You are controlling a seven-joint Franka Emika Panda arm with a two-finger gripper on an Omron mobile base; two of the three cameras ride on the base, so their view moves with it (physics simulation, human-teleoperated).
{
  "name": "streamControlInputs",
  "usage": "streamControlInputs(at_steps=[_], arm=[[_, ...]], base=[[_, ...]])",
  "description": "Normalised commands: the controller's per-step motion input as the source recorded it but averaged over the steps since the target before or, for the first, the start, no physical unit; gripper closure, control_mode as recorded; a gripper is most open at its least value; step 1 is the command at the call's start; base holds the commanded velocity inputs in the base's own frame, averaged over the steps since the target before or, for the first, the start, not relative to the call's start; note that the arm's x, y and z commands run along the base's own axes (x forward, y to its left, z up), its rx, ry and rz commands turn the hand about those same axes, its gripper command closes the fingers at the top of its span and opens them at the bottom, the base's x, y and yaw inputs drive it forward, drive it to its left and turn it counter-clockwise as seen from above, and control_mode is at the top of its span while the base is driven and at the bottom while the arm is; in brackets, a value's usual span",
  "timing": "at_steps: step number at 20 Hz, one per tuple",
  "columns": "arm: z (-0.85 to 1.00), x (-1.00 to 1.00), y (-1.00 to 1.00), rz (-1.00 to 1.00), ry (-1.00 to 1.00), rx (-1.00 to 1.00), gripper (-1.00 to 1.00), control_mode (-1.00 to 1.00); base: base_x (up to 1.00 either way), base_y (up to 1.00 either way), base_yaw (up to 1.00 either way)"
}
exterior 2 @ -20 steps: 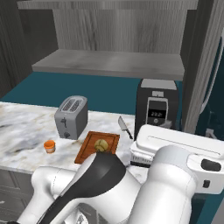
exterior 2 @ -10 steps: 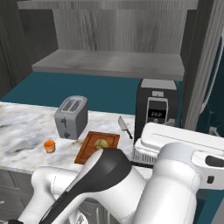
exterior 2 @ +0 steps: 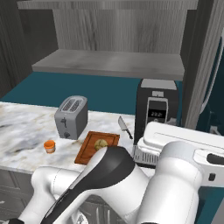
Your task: Pick the bread, place it on the cutting board, pick the jam, place it on the counter, and close the cabinet.
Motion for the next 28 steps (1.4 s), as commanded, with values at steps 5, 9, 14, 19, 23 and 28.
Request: streamControlInputs(at_steps=[5,9,14,19,23,28], arm=[[-0.04,0.15,-0.04,0.00,0.00,0.00,-1.00,-1.00],[-0.04,0.15,-0.03,0.00,0.00,0.00,-1.00,-1.00],[-0.05,0.19,-0.02,0.00,0.00,0.00,-1.00,-1.00],[-0.05,0.23,-0.01,0.00,0.00,0.00,-1.00,-1.00],[-0.09,0.29,0.00,0.01,0.00,0.00,-1.00,-1.00],[-0.11,0.25,0.00,0.05,0.00,0.00,-1.00,-1.00]], base=[[0.00,0.00,0.00],[0.00,0.00,0.00],[0.00,0.00,0.00],[0.00,0.00,0.00],[0.00,0.00,0.00],[0.00,0.00,0.00]])
